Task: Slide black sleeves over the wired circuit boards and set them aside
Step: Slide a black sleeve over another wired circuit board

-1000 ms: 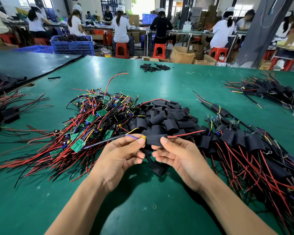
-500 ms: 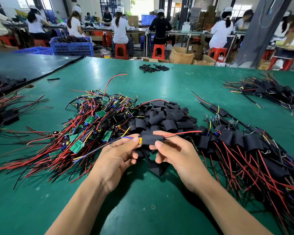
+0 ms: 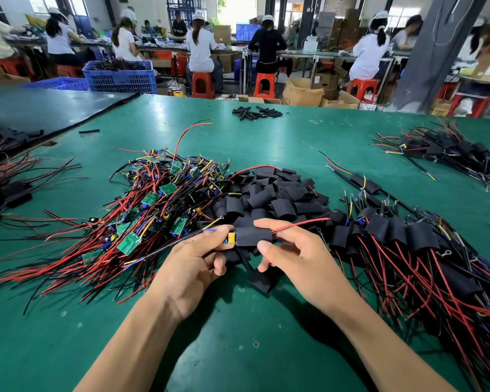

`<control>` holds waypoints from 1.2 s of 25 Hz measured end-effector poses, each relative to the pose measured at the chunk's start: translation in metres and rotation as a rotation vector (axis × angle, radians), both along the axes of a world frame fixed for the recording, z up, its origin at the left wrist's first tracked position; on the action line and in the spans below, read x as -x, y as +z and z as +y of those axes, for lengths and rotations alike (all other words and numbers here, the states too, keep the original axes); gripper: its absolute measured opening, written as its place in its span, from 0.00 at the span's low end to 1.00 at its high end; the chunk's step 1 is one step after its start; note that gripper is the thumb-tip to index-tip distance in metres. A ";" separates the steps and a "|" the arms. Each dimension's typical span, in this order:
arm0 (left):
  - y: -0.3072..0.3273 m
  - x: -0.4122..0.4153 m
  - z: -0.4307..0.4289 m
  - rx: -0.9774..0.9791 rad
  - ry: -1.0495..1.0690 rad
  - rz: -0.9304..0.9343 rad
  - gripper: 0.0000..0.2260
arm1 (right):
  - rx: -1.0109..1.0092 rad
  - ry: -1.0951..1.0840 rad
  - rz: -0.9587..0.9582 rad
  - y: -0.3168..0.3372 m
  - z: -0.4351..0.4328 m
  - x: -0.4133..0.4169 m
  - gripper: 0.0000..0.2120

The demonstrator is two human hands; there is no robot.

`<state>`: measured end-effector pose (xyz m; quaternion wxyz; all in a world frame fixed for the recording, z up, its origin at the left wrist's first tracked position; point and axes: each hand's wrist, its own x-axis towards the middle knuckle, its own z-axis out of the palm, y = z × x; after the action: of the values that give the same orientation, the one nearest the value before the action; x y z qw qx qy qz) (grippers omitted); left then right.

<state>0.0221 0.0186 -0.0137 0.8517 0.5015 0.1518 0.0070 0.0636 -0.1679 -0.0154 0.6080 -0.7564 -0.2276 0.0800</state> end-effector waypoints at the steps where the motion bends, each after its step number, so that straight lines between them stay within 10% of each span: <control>1: 0.000 0.000 0.000 0.006 -0.009 0.005 0.06 | 0.007 0.008 0.000 0.000 -0.001 0.000 0.15; 30: -0.002 -0.001 0.003 -0.008 -0.125 -0.030 0.10 | -0.118 0.090 0.054 -0.002 0.002 0.000 0.15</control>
<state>0.0226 0.0218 -0.0159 0.8507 0.5132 0.1073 -0.0382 0.0635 -0.1663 -0.0174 0.6534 -0.7057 -0.2491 0.1139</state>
